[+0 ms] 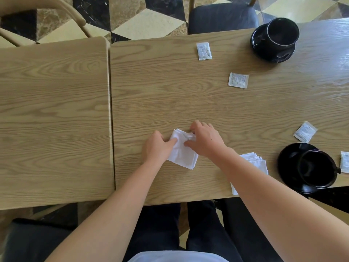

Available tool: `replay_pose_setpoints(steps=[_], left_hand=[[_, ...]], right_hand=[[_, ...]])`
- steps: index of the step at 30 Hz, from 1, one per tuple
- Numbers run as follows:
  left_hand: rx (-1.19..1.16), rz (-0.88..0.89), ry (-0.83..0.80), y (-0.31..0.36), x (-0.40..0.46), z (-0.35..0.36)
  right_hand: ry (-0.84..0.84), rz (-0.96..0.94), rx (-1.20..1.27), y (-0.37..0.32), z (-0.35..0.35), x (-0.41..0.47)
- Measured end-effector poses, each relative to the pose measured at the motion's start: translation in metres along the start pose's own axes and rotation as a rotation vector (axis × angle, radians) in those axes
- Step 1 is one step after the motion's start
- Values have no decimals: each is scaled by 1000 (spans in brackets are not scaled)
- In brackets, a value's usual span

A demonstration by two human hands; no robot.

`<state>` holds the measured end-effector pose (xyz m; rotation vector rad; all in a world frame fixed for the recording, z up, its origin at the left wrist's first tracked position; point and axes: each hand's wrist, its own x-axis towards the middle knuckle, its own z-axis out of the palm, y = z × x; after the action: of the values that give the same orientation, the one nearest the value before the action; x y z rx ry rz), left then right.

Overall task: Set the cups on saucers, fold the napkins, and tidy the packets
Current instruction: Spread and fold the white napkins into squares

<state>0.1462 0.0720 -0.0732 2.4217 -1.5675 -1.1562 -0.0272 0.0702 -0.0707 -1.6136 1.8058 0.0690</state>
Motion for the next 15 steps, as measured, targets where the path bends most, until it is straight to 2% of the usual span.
replay_pose_setpoints(steps=[2, 4, 6, 8, 10, 12, 15], left_hand=[[-66, -48, -100, -10, -7, -2], [-220, -117, -272, -16, -12, -3], [-362, -165, -416, -14, -17, -5], [-478, -137, -466, -6, -19, -10], [-689, -143, -570, 4, -18, -16], [-874, -134, -653, 17, -16, -22], [-761, 43, -614, 46, -18, -28]], right_hand=[[-93, 38, 14, -1, -3, 0], [-181, 77, 76, -2, -8, -1], [-243, 148, 268, 1, -16, -6], [-274, 192, 528, 5, -28, -15], [-254, 178, 748, 14, -41, -27], [-210, 162, 868, 22, -56, -39], [-280, 153, 823, 36, -83, -53]])
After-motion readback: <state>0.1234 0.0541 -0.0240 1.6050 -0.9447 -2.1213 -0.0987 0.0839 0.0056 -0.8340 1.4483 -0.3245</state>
